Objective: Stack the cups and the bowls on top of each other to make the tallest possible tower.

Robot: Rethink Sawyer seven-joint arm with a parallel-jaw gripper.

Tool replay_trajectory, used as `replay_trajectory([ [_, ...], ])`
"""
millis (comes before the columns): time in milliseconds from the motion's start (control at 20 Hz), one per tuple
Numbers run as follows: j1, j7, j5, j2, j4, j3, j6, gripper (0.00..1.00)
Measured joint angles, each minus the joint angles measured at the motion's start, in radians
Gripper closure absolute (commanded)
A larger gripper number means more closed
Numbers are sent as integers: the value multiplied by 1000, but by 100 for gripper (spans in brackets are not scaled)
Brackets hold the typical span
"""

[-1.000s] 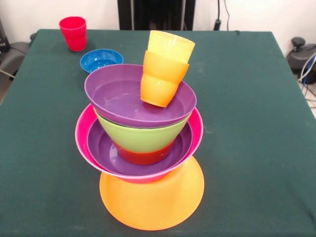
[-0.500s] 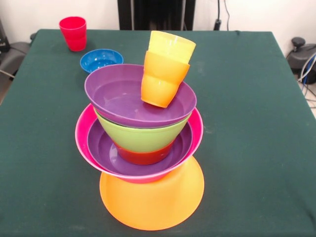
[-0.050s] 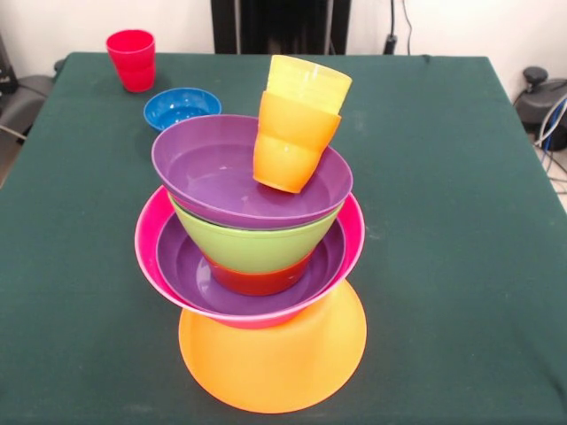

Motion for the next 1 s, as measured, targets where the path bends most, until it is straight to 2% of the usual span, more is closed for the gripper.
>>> replay_trajectory([
  [1000, -21, 0, -16, 109, 5, 28, -68, 0],
])
